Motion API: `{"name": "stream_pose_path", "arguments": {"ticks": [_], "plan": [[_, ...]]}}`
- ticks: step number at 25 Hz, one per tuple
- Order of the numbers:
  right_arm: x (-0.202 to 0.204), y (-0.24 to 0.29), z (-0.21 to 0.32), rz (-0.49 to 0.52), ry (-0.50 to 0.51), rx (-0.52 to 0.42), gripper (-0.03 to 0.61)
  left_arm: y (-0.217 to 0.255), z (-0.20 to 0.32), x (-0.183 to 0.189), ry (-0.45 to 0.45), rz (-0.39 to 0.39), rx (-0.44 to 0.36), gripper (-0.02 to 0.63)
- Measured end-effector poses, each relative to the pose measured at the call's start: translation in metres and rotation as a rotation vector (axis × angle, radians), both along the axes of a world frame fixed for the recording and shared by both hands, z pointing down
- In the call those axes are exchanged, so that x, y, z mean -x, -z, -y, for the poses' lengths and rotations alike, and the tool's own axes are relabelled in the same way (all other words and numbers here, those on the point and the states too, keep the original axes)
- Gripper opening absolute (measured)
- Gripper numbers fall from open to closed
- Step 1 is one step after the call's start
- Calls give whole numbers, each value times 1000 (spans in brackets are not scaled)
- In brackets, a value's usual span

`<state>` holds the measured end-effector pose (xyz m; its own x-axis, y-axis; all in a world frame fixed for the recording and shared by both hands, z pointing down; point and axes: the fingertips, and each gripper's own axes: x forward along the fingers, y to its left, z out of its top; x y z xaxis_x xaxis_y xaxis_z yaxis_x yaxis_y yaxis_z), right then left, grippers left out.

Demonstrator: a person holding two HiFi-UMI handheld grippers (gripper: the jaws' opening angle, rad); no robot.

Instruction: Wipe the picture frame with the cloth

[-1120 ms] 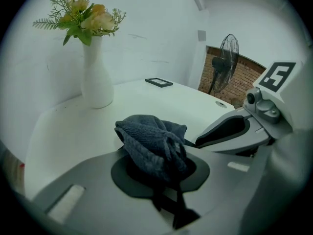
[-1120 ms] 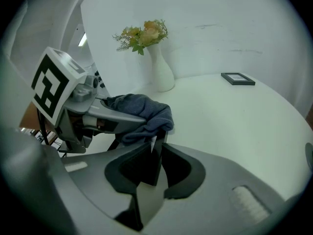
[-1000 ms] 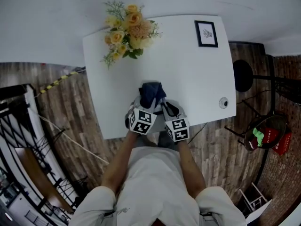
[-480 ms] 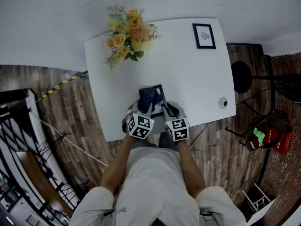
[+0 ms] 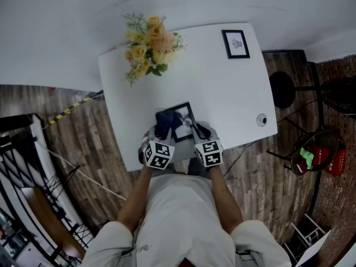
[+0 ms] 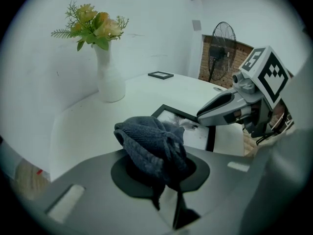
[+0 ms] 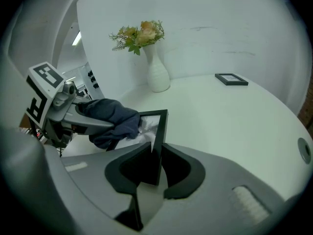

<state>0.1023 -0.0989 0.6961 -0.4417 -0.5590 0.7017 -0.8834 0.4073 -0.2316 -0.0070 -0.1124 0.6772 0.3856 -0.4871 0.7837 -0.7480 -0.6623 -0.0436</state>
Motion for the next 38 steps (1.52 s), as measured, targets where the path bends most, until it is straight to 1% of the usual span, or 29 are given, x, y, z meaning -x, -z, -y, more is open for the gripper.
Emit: {"name": "stream_pose_path", "arguments": {"ticks": [6,10,13,16,20,25,28,32,38], "plan": [[-2,1,1,-8,-9,-12,72,-2,-4,20,-8,15,3,86],[-12,12,1,-20,-36,-44,72,4,-5,31,-8,22,-7,86],[-16,17,-3,-20,-45,-51,78,14,-5,34,-12,9,-20,86],[-16,17,-12,-19,-39,-41,82,31,-4,30,-30,-21,-47,86],[-14,13,-23,-12,-36,-28,83,56,-1,12,-74,-74,-91,86],[-11,9,-30,-12,-27,-15,83,72,2,-26,-160,-151,-129,86],[-9,5,-35,-15,-23,-3,83,70,4,-50,-206,-186,-131,86],[-8,6,-36,-10,-25,-2,83,66,5,-76,-258,-211,-129,86],[-8,8,-33,3,-24,-16,83,55,3,-100,-291,-238,-103,86]]}}
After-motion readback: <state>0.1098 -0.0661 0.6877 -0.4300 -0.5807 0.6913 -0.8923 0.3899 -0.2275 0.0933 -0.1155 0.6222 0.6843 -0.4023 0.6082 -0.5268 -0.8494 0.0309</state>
